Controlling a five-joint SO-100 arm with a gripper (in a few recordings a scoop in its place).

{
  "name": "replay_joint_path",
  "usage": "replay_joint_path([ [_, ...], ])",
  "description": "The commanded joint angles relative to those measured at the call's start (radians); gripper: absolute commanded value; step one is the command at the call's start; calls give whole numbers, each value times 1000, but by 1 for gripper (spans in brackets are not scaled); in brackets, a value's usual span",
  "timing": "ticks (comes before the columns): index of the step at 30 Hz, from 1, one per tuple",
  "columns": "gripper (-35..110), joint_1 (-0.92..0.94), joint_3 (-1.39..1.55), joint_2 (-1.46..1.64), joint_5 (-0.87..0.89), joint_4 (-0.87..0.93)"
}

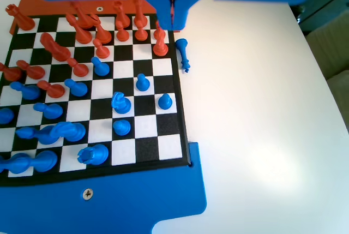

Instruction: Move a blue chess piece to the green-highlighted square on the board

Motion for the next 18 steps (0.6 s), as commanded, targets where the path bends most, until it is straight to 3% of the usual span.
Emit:
replay_joint_path([
  [1, 1, 18, -58, 97, -23, 29],
  [18, 1, -183, -107, 480, 40, 270],
])
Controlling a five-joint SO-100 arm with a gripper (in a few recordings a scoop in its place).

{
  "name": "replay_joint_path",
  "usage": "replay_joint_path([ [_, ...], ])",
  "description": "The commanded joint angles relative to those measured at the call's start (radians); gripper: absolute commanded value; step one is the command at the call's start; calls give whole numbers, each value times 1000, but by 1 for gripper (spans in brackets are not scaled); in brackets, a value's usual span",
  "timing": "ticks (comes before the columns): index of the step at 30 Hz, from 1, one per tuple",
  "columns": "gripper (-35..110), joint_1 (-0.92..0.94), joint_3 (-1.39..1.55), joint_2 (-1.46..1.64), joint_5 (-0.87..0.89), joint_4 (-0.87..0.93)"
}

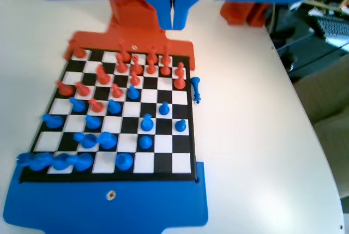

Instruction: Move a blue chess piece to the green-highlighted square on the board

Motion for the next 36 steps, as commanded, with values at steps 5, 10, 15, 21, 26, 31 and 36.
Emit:
replay_joint_path([
  [5, 1, -94, -81, 235, 26, 107],
  [10, 1, -149, -78, 339, 31, 147],
  [15, 1, -216, -72, 443, 43, 179],
  [21, 1, -287, -12, 601, 64, 229],
  [26, 1, -336, 43, 701, 121, 249],
  [31, 1, -351, 147, 782, 147, 183],
  [36, 1, -348, 186, 805, 152, 156],
])
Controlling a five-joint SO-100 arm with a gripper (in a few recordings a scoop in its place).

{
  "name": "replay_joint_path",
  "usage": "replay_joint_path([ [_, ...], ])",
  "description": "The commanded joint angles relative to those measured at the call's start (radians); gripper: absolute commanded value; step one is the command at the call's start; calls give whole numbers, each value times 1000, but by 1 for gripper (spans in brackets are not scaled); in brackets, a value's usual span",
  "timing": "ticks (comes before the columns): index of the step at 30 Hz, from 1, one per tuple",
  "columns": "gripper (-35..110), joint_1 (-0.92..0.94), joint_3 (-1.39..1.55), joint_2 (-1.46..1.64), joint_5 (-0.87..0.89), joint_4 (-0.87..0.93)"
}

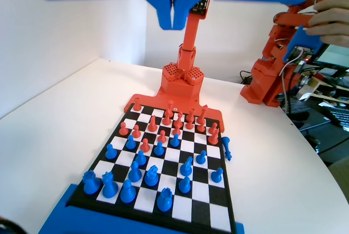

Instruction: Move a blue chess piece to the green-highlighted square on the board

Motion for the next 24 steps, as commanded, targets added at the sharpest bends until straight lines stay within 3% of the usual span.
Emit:
replay_joint_path([
  [1, 1, 0, 8, 18, 3, -17],
  [24, 5, 52, 23, 61, 34, -18],
])
